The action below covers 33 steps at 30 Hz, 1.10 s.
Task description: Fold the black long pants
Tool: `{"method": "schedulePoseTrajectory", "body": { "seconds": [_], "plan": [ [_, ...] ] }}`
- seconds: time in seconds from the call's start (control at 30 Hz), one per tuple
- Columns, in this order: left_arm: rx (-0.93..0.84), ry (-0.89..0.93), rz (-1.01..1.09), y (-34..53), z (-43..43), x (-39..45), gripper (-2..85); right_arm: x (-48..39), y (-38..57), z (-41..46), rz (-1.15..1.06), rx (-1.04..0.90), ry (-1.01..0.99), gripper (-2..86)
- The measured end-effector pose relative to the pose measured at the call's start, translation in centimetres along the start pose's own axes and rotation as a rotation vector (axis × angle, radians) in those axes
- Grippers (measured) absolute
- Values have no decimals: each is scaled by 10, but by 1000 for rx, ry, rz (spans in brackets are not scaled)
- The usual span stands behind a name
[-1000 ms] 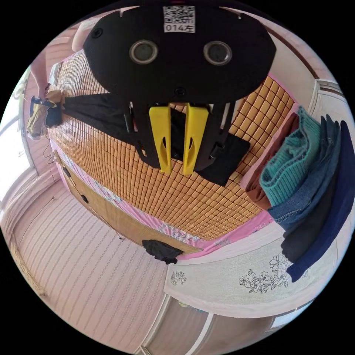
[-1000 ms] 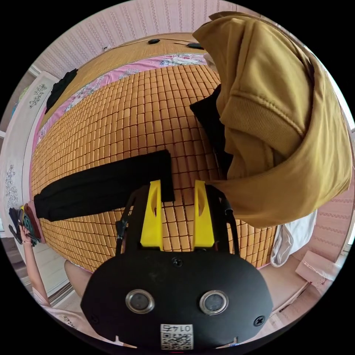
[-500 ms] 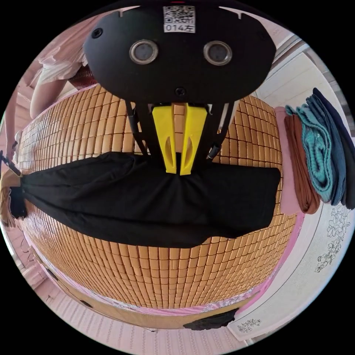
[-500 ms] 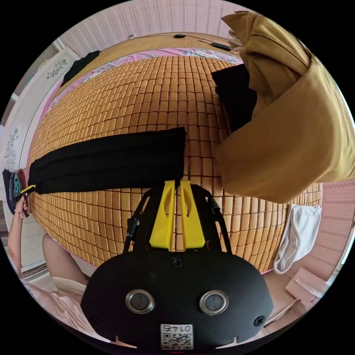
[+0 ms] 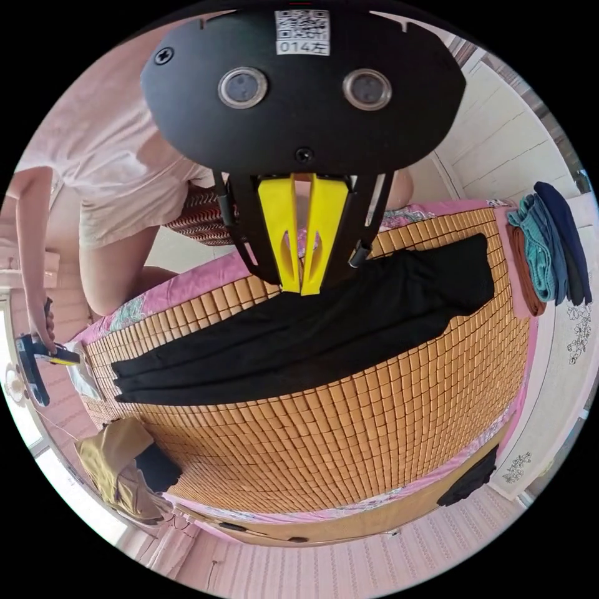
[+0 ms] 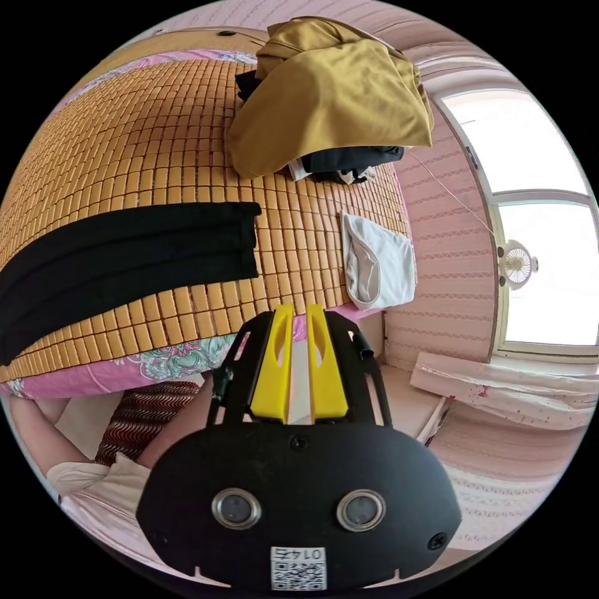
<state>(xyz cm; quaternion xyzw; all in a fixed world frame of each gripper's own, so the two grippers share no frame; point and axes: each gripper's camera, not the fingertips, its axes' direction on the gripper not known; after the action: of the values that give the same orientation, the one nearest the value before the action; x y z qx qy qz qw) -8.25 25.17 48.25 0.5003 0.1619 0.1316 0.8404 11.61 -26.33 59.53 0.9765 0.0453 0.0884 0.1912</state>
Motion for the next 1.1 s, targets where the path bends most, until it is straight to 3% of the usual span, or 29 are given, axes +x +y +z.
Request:
{"method": "schedulePoseTrajectory", "body": {
  "seconds": [0.1, 0.27, 0.37, 0.47, 0.67, 0.77, 0.93, 1.1],
  "plan": [
    [75, -26, 3, 1, -24, 59, -9, -2, 25, -23, 2, 64, -58, 11],
    [159, -83, -114, 7, -50, 117, -8, -19, 62, -91, -178, 288, -738, -8],
    [143, -183, -173, 11, -53, 136, -8, -35, 82, -132, -281, 433, -896, -9],
    [131, -155, -195, 17, -58, 144, -8, -51, 98, -161, -388, 520, -950, -9],
    [208, 277, -86, 28, -59, 141, -8, -60, 117, -178, -504, 561, -1068, -9],
    [230, 70, -132, 29, -57, 150, -8, -62, 123, -180, -526, 574, -1044, -9],
    [217, 97, -155, 34, -51, 156, -8, -63, 127, -172, -543, 564, -1044, -8],
    [220, -54, -172, 43, -38, 166, -8, -70, 123, -158, -640, 474, -1044, -8]
  ]
}}
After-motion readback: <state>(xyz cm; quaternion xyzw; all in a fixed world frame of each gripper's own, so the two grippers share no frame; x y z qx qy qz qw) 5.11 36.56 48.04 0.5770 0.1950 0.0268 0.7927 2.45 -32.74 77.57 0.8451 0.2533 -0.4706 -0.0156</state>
